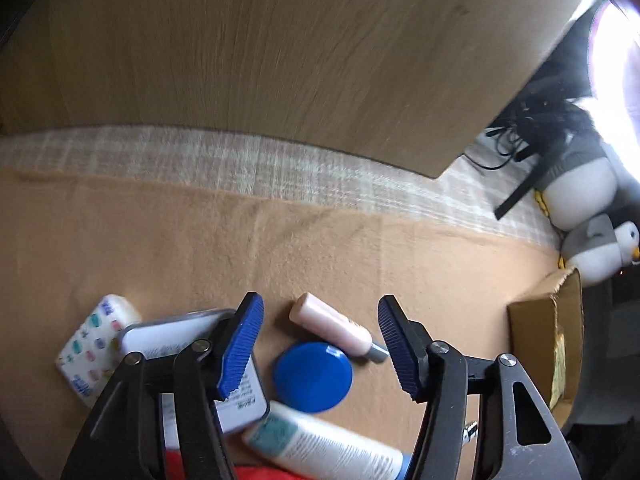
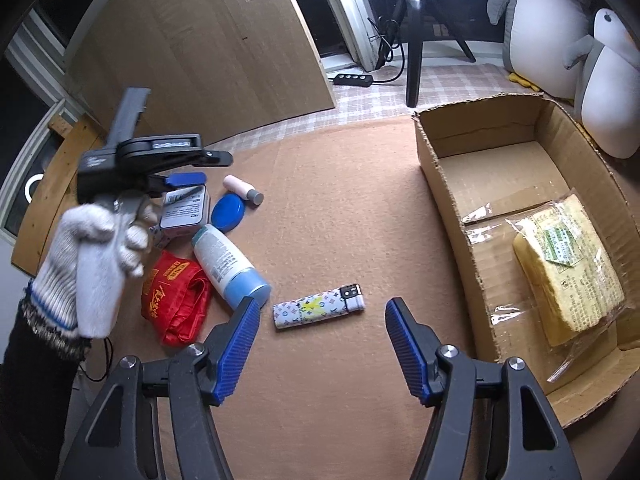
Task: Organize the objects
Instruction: 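Grasp the pink bottle with the left tool while the right tool approaches the lighter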
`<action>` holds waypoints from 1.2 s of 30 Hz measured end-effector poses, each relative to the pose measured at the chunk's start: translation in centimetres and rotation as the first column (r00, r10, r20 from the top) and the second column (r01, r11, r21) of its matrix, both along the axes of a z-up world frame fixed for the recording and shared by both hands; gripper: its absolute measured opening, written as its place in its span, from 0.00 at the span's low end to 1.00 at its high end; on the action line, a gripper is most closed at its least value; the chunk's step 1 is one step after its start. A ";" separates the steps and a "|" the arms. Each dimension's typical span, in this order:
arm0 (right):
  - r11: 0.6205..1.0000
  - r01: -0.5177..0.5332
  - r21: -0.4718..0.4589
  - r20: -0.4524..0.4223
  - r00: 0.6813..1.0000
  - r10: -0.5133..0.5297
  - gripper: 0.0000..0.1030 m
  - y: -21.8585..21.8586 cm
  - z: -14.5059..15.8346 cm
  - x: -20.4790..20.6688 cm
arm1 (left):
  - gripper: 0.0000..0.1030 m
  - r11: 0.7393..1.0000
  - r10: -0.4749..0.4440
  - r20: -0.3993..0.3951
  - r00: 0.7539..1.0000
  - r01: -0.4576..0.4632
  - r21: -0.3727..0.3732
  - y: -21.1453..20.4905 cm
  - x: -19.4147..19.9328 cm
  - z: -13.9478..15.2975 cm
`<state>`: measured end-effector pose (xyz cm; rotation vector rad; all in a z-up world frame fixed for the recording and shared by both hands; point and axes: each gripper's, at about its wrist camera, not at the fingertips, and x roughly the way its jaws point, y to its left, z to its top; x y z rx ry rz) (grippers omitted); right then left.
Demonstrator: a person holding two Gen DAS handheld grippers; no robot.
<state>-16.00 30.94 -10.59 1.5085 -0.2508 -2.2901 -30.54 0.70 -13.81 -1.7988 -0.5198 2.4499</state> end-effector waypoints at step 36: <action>0.997 -0.082 0.003 0.205 0.975 0.080 0.60 -1.7 -4.4 -3.9 | 0.49 0.905 -0.406 -0.024 0.914 0.398 -0.147 11.4 4.8 -2.2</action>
